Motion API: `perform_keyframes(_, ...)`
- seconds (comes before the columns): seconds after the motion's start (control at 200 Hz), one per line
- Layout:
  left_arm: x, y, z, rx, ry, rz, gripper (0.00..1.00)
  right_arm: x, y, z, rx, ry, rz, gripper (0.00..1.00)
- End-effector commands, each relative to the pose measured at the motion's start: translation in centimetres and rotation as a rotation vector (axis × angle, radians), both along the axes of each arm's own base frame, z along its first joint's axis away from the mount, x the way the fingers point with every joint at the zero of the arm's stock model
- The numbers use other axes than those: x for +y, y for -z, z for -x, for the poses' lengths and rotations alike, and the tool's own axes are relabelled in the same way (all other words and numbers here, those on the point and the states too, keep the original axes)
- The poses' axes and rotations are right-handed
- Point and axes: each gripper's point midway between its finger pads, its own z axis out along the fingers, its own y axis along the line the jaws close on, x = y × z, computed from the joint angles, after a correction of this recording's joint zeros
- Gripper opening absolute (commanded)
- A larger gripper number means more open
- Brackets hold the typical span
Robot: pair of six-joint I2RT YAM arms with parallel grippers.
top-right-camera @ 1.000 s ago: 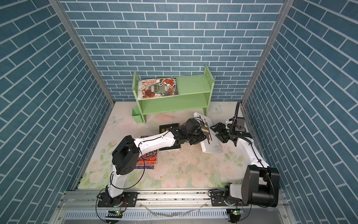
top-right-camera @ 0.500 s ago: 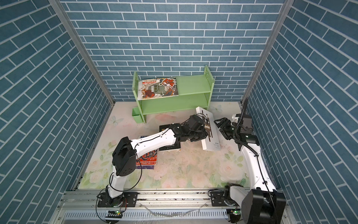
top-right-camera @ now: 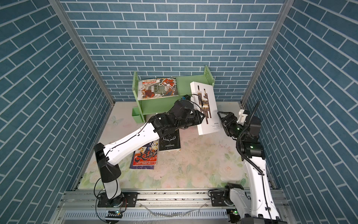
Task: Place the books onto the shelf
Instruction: 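Carry the white book with both grippers up toward the green shelf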
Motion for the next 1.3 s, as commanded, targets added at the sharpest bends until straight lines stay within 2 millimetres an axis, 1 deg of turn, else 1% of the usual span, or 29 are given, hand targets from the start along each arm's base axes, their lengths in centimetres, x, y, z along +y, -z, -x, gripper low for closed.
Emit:
perform_keyframes(0.0,3.6,-3.9,-1.9,-0.112,-0.103,0.013,0.10,0.3,-4.2,0.3,-0.100,-0.006,-0.091,0.86)
perform_keyframes(0.085,6.0,-6.6,-3.1,-0.168,-0.177,0.085,0.11,1.0,-5.3,0.0,-0.149,-0.035,-0.142,0.88)
perform_keyframes(0.165,8.4,-8.8,-4.0,-0.229,-0.254,0.170,0.14,2.3,-5.8,-0.6,-0.176,-0.060,-0.160,0.89)
perform_keyframes(0.24,10.8,-10.7,-4.7,-0.279,-0.324,0.236,0.14,4.2,-6.4,-1.0,-0.208,-0.097,-0.168,0.94)
perform_keyframes(0.345,13.7,-13.2,-5.2,-0.332,-0.400,0.299,0.15,7.6,-7.0,-1.7,-0.224,-0.186,-0.212,0.94)
perform_keyframes(0.38,14.3,-13.8,-5.3,-0.346,-0.413,0.319,0.16,8.8,-7.3,-1.9,-0.233,-0.220,-0.234,0.95)
perform_keyframes(0.4,14.8,-14.2,-5.3,-0.354,-0.423,0.332,0.16,9.8,-7.5,-2.0,-0.242,-0.249,-0.249,0.95)
perform_keyframes(0.41,15.0,-14.4,-5.3,-0.356,-0.428,0.338,0.16,9.9,-7.6,-2.1,-0.243,-0.252,-0.251,0.95)
perform_keyframes(0.475,16.2,-15.2,-5.2,-0.373,-0.460,0.382,0.16,12.2,-8.0,-2.4,-0.263,-0.302,-0.281,0.97)
perform_keyframes(0.575,17.5,-15.4,-5.2,-0.370,-0.500,0.455,0.16,15.0,-9.7,-2.8,-0.332,-0.353,-0.321,0.97)
perform_keyframes(0.65,18.0,-15.3,-5.2,-0.363,-0.518,0.469,0.16,16.4,-11.4,-3.0,-0.399,-0.380,-0.354,0.97)
perform_keyframes(0.725,18.0,-15.4,-5.2,-0.365,-0.516,0.480,0.16,17.5,-12.9,-2.9,-0.454,-0.403,-0.381,0.97)
perform_keyframes(0.835,18.2,-15.6,-5.4,-0.361,-0.517,0.509,0.17,19.0,-13.8,-3.0,-0.486,-0.426,-0.409,0.96)
perform_keyframes(0.965,18.5,-15.7,-6.2,-0.338,-0.514,0.558,0.17,20.8,-14.0,-3.1,-0.493,-0.462,-0.457,0.96)
perform_keyframes(1.09,17.9,-15.6,-6.7,-0.313,-0.477,0.599,0.17,22.4,-13.3,-3.7,-0.453,-0.487,-0.454,0.93)
perform_keyframes(1.195,17.0,-15.2,-6.8,-0.299,-0.442,0.609,0.17,23.3,-13.2,-4.3,-0.431,-0.491,-0.450,0.89)
perform_keyframes(1.295,16.5,-14.7,-6.7,-0.274,-0.423,0.628,0.18,23.2,-13.4,-5.1,-0.423,-0.467,-0.452,0.85)
